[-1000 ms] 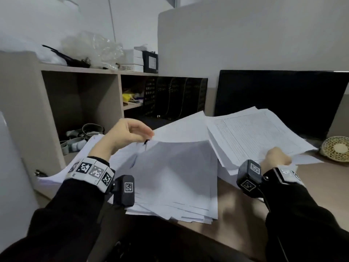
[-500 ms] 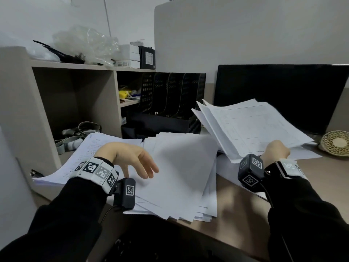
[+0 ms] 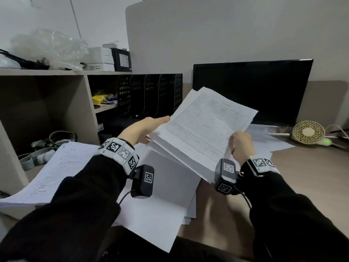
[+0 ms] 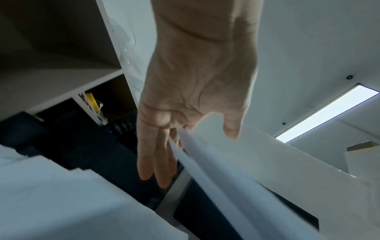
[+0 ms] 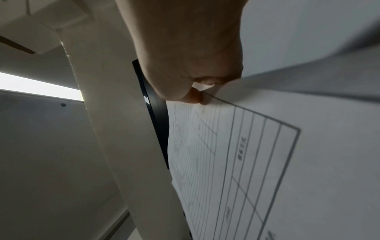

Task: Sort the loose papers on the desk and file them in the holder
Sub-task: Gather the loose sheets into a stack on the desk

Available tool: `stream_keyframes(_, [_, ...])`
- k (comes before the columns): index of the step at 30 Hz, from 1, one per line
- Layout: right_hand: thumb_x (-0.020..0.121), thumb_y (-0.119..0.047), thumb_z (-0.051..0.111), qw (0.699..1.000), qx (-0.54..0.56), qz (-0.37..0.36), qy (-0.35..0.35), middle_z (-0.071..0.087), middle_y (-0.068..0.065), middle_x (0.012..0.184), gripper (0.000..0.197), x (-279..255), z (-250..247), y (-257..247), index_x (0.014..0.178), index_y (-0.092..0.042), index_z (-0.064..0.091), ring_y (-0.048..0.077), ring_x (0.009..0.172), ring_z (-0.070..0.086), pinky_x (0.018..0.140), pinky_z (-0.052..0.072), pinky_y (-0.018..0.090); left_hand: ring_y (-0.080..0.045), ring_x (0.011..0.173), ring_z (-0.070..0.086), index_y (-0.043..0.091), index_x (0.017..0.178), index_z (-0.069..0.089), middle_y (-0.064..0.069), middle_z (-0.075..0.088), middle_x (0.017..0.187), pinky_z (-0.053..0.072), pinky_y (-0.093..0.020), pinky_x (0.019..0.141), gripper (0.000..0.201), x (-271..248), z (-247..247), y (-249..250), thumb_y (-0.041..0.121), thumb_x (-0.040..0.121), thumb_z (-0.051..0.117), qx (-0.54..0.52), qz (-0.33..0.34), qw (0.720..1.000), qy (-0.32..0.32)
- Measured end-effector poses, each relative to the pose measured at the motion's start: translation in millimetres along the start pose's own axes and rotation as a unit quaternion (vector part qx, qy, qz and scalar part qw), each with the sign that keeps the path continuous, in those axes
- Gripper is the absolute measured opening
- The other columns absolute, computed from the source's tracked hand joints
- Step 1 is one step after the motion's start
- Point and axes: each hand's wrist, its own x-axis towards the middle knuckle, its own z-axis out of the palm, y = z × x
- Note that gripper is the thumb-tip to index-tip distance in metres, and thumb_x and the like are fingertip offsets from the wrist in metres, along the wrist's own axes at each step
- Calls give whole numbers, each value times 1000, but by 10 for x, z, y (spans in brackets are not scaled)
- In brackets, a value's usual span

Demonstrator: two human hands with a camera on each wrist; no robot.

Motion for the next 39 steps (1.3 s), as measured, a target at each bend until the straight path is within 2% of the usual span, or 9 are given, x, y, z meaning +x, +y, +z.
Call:
stream_keyframes(2, [83,8,31,999,2,-27,-22,52,10,79,23,28,-42,-39,78,-10,45,17,54,39,34,27,15,-19,107,62,14,120,63,-2,65,121,50,-40,95,59,34,128,77,52,75,68,43,32,999,-9])
stream_keyframes(4, [84,5,36,998,37,-37,-25,51,9,74,17,23,-102,-94,89,-6,48,17,53,41,42,30,20,-18,85,67,6,105,67,-8,70,103,55,-30,75,26,65,250,145,22,85,63,72,92,993,25])
stream_keyframes(7, [91,-8,49,992,115,-16,-56,62,7,85,19,78,-236,-120,109,-5,54,19,69,57,58,45,27,-16,82,65,6,102,63,-7,68,99,52,-26,67,14,163,404,221,8,88,58,-8,151,985,84])
stream_keyframes(11, [94,-11,56,988,68,13,-138,56,2,106,21,110,-375,-93,114,-6,55,16,92,58,71,56,31,-22,96,66,10,99,63,-3,69,104,55,-39,85,13,432,590,311,8,87,59,-95,165,973,127])
stream_keyframes(16, [91,3,45,986,-115,3,-119,60,8,116,25,287,-445,-83,113,6,56,17,81,55,62,50,25,-20,101,62,9,119,52,-2,63,114,52,-34,87,33,673,876,435,12,86,61,-82,163,977,111])
stream_keyframes(21, [89,8,36,981,-166,20,-98,56,11,77,25,482,-438,-91,106,0,53,13,60,55,39,33,16,-22,111,56,13,144,29,-3,50,127,52,-38,91,65,883,991,360,28,89,59,-83,84,991,69])
stream_keyframes(27, [82,12,31,967,-227,81,-80,45,9,63,23,702,-400,54,91,-2,47,16,53,37,36,23,14,-18,95,56,17,100,57,-2,53,110,47,-35,82,23,947,919,124,37,96,49,-1,17,999,-40])
stream_keyframes(32, [79,11,30,950,-270,93,-124,36,4,54,24,721,-252,221,72,-11,35,13,45,27,40,20,15,-18,102,59,13,116,58,-2,58,115,47,-39,94,30,880,609,59,35,98,49,34,12,998,-48])
stream_keyframes(39, [92,-7,46,949,-275,84,-130,36,4,57,16,732,-32,356,77,-11,42,16,48,34,44,22,19,-15,89,65,14,114,61,-1,67,109,49,-31,79,28,636,387,-90,33,93,56,93,-1,987,-129])
